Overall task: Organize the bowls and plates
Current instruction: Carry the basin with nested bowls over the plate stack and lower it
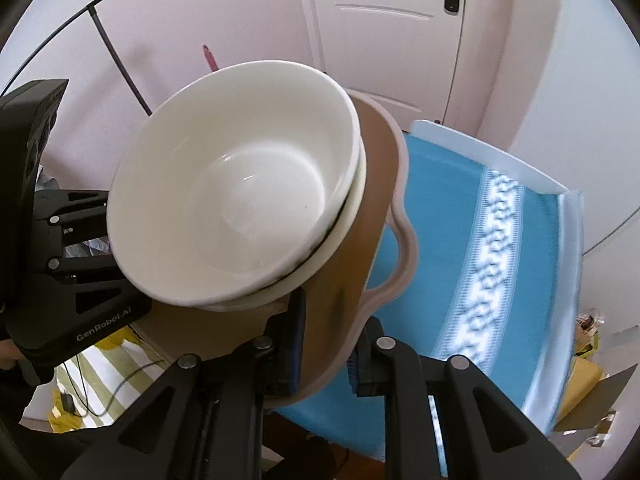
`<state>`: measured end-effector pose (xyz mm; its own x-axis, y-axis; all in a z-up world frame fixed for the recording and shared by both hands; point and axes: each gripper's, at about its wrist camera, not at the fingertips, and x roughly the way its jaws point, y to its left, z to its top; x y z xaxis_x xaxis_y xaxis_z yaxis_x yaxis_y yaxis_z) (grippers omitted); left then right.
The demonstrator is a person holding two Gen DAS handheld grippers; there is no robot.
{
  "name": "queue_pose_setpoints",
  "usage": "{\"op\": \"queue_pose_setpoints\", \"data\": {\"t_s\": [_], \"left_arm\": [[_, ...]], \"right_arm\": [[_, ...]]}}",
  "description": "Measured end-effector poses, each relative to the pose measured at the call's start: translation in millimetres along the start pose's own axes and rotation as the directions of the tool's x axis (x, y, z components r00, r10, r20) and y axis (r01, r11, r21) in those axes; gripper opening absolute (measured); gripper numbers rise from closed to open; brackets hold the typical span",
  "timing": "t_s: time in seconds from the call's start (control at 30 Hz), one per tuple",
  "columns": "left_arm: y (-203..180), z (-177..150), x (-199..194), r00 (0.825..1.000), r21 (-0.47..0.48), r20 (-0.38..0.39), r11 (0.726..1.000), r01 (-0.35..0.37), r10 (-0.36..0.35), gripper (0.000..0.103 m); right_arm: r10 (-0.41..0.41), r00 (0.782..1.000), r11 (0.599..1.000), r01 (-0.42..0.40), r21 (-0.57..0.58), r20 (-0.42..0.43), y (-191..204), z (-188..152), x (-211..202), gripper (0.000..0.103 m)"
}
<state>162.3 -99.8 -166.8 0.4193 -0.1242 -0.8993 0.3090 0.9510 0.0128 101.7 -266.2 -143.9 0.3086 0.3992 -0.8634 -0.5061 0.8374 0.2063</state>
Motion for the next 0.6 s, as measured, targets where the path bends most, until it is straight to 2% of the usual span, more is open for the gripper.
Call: {"op": "queue_pose_setpoints", "data": {"t_s": [0.3,0.47,0.6], "left_arm": [[69.7,-38.6,15.4,0.998,0.038,-0.055,0.999,0.014,-0.012,0.015],[90.0,-52.5,38.4,0.996,0.072,-0.076,0.996,0.043,-0.038,0.014],[91.7,-57.7,51.2,0.995,0.083,-0.078,0.995,0.062,-0.056,0.014]], "right_arm": [[-0.007,1.000,0.998,0.008,0.062,-0.014,72.3,8.9,37.6,0.016],[-0.032,0.999,0.994,0.035,0.105,-0.031,88.4,4.4,62.8,0.016],[-0.044,0.998,0.990,0.049,0.136,-0.041,91.5,-0.5,76.5,0.016]]}}
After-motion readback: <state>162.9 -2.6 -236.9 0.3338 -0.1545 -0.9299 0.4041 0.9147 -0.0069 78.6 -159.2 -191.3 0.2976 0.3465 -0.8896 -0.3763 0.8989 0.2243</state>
